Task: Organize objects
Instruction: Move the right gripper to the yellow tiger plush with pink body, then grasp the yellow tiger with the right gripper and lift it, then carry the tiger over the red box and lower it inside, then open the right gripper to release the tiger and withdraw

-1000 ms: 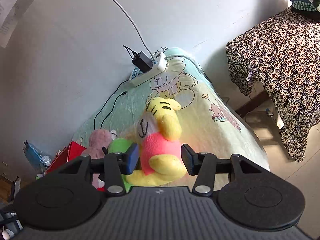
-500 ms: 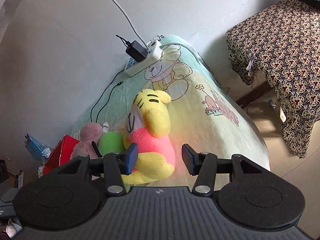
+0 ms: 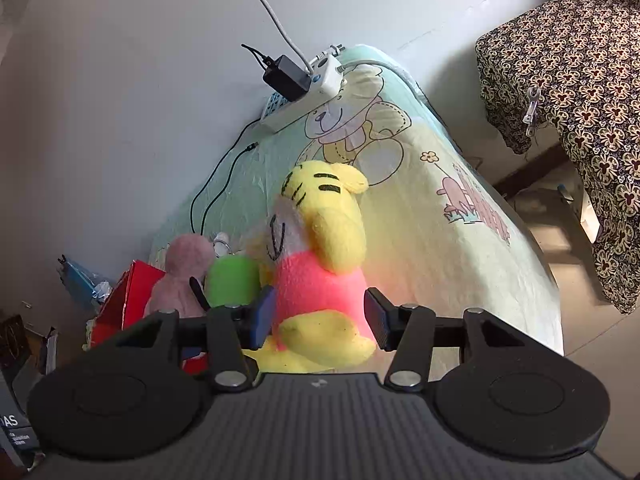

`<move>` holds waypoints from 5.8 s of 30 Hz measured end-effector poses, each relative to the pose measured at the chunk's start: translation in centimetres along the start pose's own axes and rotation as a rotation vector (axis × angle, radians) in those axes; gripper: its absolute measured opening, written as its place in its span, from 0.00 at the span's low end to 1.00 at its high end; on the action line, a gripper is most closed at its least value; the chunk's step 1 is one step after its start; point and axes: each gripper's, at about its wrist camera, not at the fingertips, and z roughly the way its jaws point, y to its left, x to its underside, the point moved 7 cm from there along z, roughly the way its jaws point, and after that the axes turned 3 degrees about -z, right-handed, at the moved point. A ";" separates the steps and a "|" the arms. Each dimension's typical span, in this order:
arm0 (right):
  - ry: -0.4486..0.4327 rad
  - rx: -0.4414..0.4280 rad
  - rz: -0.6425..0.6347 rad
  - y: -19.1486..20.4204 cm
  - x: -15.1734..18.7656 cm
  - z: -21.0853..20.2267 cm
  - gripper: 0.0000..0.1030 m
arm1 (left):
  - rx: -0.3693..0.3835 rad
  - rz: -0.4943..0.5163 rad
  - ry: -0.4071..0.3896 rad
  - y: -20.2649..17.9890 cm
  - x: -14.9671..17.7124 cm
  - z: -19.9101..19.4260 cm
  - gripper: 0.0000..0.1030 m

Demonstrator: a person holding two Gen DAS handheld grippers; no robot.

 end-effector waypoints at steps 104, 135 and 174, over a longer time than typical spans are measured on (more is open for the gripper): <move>-0.037 -0.023 -0.443 30.1 9.4 10.6 0.48 | 0.230 -0.137 -0.193 25.4 3.4 -10.8 0.80; -0.001 0.018 -0.281 27.1 10.5 12.8 0.27 | 0.140 -0.141 -0.044 27.7 4.7 -4.5 0.86; 0.061 -0.132 -0.274 24.2 14.3 6.1 0.29 | -0.078 -0.188 -0.100 22.8 10.0 -12.0 0.87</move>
